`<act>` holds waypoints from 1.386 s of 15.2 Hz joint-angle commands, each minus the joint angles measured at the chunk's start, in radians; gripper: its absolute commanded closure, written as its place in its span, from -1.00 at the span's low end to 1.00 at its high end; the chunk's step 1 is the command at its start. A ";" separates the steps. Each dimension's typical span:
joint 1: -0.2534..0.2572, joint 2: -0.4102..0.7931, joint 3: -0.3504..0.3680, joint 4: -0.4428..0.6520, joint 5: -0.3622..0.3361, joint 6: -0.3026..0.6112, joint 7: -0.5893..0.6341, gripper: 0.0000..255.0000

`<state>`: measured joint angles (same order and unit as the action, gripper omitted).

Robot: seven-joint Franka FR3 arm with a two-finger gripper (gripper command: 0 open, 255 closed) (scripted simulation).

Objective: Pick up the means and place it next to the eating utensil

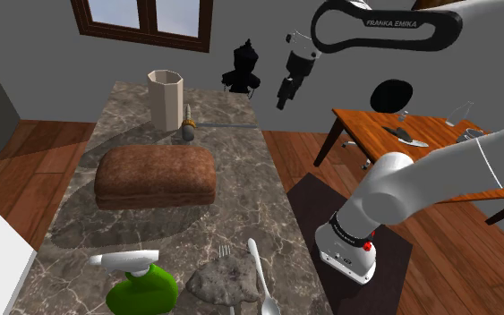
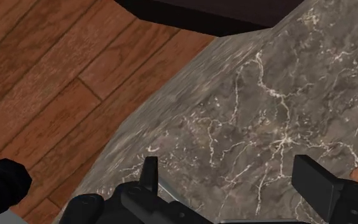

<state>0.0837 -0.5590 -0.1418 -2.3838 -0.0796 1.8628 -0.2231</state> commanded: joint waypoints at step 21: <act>0.122 0.710 -0.066 0.339 0.069 0.296 -0.703 -1.00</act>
<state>0.2070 0.1414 -0.2077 -2.0410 -0.0128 2.1456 -0.9229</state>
